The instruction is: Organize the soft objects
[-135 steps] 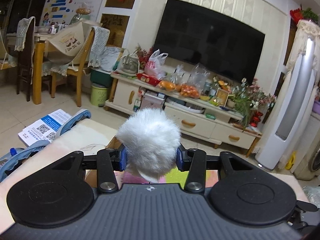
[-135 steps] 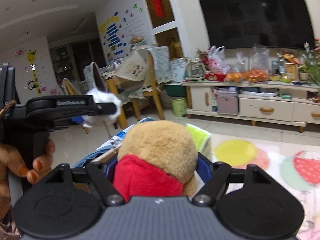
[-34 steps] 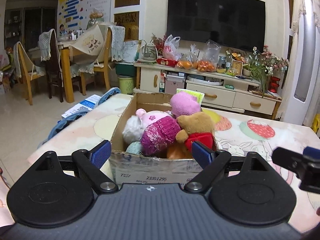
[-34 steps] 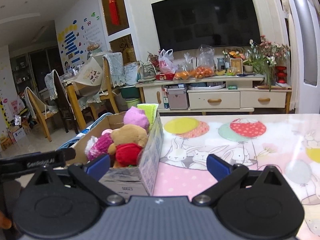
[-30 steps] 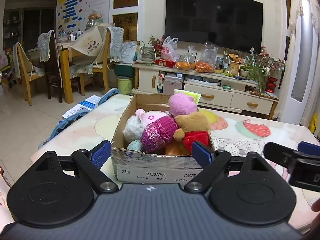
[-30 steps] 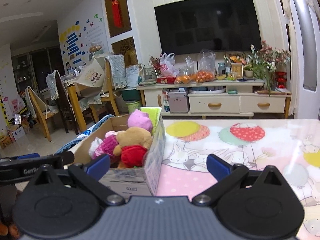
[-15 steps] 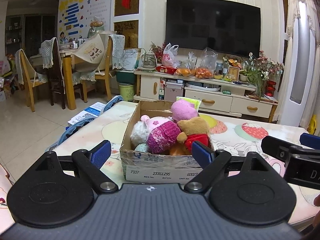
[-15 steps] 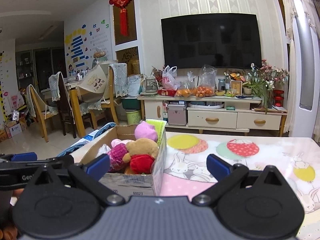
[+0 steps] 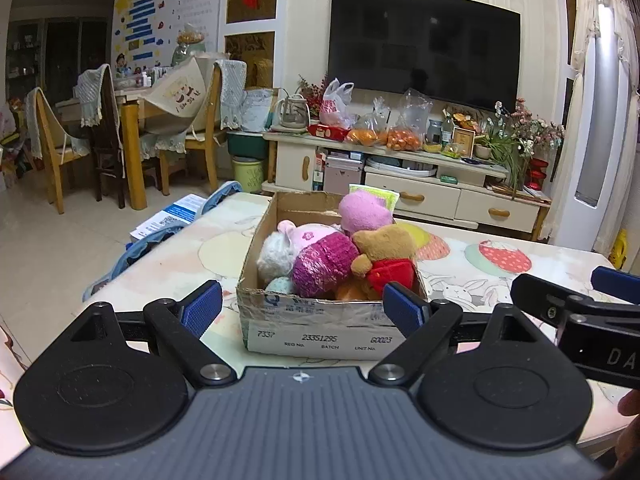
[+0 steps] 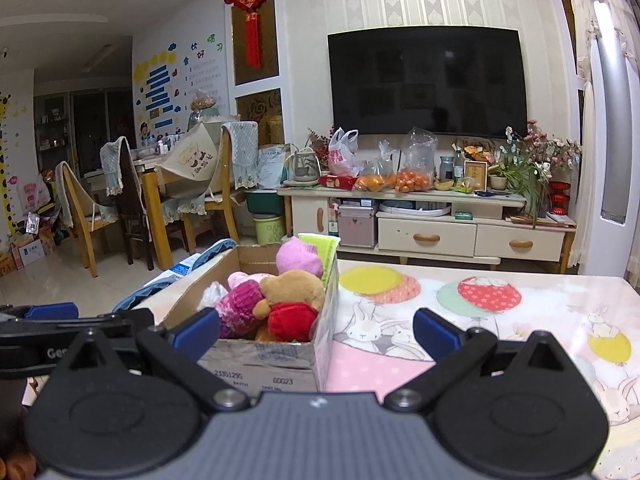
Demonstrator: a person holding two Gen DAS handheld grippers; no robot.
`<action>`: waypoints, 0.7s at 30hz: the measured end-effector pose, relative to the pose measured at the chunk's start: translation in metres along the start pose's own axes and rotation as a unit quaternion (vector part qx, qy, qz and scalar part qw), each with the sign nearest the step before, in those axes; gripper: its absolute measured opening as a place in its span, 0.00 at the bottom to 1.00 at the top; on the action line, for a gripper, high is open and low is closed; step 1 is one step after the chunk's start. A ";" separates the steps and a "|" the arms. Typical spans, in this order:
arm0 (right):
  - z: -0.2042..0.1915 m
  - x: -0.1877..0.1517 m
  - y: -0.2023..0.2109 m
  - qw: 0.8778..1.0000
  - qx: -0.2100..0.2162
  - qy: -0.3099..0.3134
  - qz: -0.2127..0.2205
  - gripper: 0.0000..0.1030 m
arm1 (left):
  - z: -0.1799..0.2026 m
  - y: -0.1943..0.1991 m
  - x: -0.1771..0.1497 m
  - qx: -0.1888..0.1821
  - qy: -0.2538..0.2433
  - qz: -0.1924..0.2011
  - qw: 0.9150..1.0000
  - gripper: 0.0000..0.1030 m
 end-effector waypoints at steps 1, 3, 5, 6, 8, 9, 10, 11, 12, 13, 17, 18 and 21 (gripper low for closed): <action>0.000 -0.001 0.000 1.000 0.000 0.000 -0.001 0.99 | 0.001 0.000 0.000 -0.003 0.001 0.000 1.000 1.00; 0.000 -0.003 -0.002 1.000 0.001 0.000 -0.005 0.99 | 0.002 0.001 -0.001 -0.003 -0.002 -0.002 1.000 1.00; 0.000 -0.004 -0.002 1.000 0.000 0.000 -0.005 0.99 | 0.005 0.001 -0.002 -0.004 -0.008 -0.002 1.000 1.00; 0.000 -0.005 -0.002 1.000 0.000 0.000 -0.005 0.99 | 0.005 0.002 -0.002 -0.004 -0.009 -0.002 1.000 1.00; 0.001 -0.006 -0.004 1.000 0.001 -0.001 -0.008 0.99 | 0.006 0.002 -0.003 -0.005 -0.010 -0.002 1.000 1.00; 0.001 -0.007 -0.004 1.000 0.001 -0.001 -0.009 0.99 | 0.007 0.002 -0.004 -0.006 -0.010 -0.003 1.000 1.00; 0.002 -0.008 -0.005 1.000 0.002 -0.001 -0.010 0.99 | 0.007 0.001 -0.005 -0.008 -0.009 -0.005 1.000 1.00; 0.002 -0.009 -0.006 1.000 0.002 -0.001 -0.012 0.99 | 0.008 0.001 -0.005 -0.011 -0.009 -0.006 1.000 1.00; 0.002 -0.010 -0.007 1.000 0.002 -0.002 -0.013 0.99 | 0.008 0.000 -0.006 -0.013 -0.009 -0.008 1.000 1.00; 0.003 -0.011 -0.008 1.000 0.003 -0.003 -0.015 0.99 | 0.009 -0.001 -0.007 -0.015 -0.009 -0.010 1.000 1.00; 0.007 -0.016 -0.012 1.000 0.003 -0.008 -0.021 0.99 | 0.015 -0.006 -0.011 -0.025 -0.016 -0.020 0.999 1.00; 0.008 -0.017 -0.014 1.000 0.003 -0.011 -0.022 0.99 | 0.017 -0.007 -0.012 -0.027 -0.018 -0.021 0.999 1.00; 0.018 -0.021 -0.018 0.999 0.000 -0.025 -0.025 0.99 | 0.023 -0.014 -0.014 -0.032 -0.024 -0.031 0.999 1.00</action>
Point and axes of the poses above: each gripper's, at about its wrist camera, not at the fingertips, and y roughly against the way its jaws point, z to its right, x to its top, the point moved 9 cm from there along -y, roughly the way its jaws point, and after that the axes turned 8 degrees about -x, right-handed, at the moved point
